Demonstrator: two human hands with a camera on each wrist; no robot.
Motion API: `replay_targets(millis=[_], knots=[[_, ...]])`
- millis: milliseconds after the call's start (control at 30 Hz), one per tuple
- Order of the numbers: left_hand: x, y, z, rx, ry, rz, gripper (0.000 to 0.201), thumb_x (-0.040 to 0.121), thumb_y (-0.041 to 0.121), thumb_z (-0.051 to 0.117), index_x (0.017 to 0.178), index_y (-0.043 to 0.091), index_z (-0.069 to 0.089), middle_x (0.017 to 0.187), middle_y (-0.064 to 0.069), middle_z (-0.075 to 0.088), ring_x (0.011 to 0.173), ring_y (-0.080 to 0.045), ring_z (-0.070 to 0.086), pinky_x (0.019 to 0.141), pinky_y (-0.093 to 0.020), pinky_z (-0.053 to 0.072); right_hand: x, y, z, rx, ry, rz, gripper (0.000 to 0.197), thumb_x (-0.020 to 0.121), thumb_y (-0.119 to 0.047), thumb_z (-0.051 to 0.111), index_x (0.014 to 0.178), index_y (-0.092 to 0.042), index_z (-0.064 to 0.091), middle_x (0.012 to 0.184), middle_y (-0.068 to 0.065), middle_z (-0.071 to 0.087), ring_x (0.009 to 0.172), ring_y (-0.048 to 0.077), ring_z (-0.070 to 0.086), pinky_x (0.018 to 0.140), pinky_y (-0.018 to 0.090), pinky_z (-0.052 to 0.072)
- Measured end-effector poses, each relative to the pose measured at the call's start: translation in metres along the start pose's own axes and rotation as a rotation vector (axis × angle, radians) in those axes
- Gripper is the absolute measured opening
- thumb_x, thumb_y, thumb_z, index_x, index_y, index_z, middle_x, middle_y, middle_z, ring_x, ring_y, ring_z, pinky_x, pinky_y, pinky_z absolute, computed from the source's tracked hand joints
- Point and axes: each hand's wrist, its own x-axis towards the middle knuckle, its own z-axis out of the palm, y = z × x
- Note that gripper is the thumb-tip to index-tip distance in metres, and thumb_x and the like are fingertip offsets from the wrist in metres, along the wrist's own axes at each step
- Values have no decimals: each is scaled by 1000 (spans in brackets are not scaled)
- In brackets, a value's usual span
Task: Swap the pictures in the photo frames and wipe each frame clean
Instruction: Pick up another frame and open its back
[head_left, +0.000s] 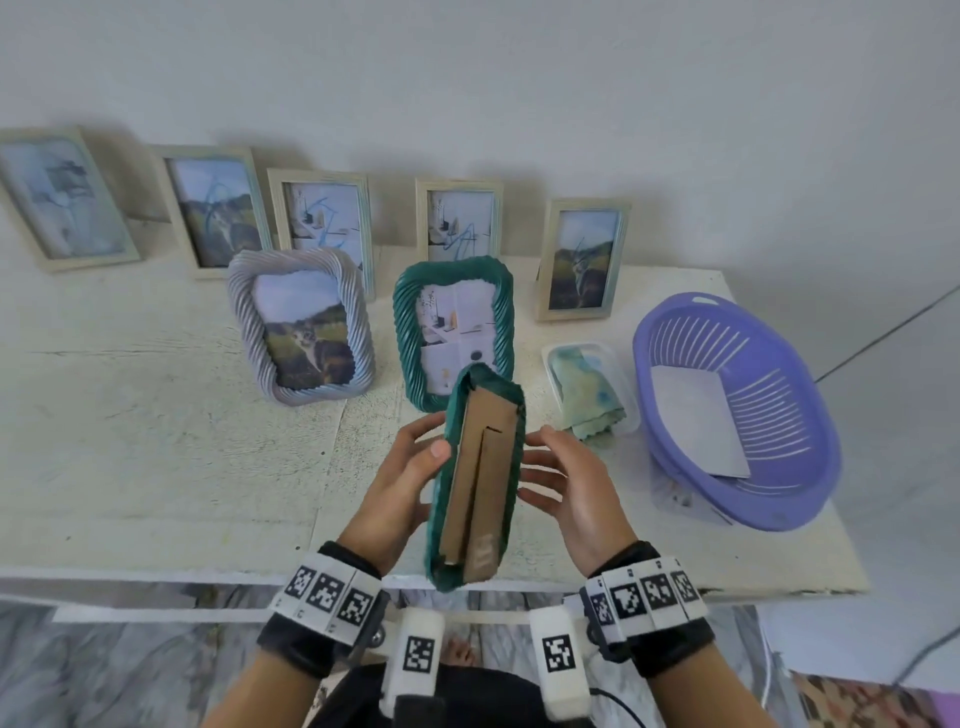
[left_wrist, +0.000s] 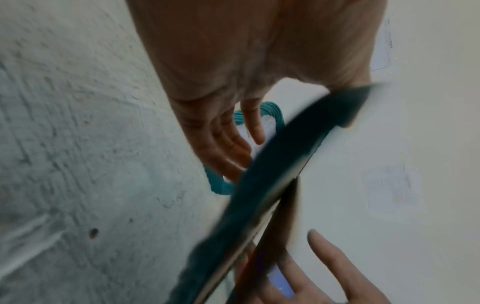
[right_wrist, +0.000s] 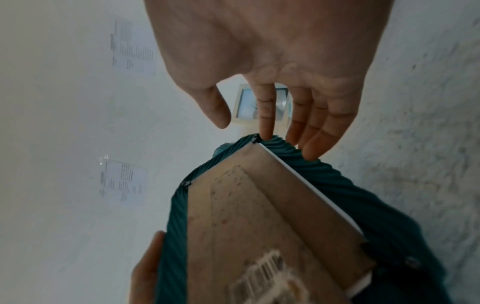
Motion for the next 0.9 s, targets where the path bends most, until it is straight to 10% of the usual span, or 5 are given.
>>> replay_targets(millis=[133, 367, 533, 667, 900], knots=[[2, -7, -15, 113, 105, 60, 18, 91, 29, 66, 92, 12, 62, 88, -5, 67, 81, -17, 61, 52, -31, 53, 7, 7, -16, -116, 102, -57, 22, 93, -29, 60, 104, -12, 66, 92, 5, 63, 86, 19, 61, 75, 32, 50], [17, -30, -40, 559, 246, 35, 11, 93, 15, 63, 84, 11, 69, 77, -9, 69, 67, -16, 68, 58, -37, 60, 17, 23, -28, -523, 106, -230, 7, 93, -21, 60, 91, -22, 67, 91, -6, 66, 87, 12, 62, 83, 34, 54], [18, -38, -42, 685, 268, 72, 5, 89, 11, 69, 85, 15, 69, 77, -7, 70, 60, -18, 69, 51, -31, 58, 26, 24, -30, -859, 35, -391, 10, 93, -18, 57, 100, -17, 65, 95, -1, 64, 85, 2, 58, 73, 7, 43], [21, -45, -45, 758, 283, 98, 10, 85, 12, 72, 81, 20, 67, 74, -3, 69, 58, -17, 68, 52, -36, 59, 35, 23, -25, -1119, -24, -383, 27, 93, -25, 54, 118, -19, 61, 94, 2, 56, 83, 13, 56, 79, 28, 46], [25, -51, -50, 851, 281, 144, 11, 83, 19, 75, 79, 25, 67, 71, 8, 67, 64, -13, 67, 61, -41, 60, 43, 13, -13, -1529, -145, -455, 47, 97, -27, 43, 144, -25, 43, 102, 11, 53, 93, 28, 56, 77, 33, 46]])
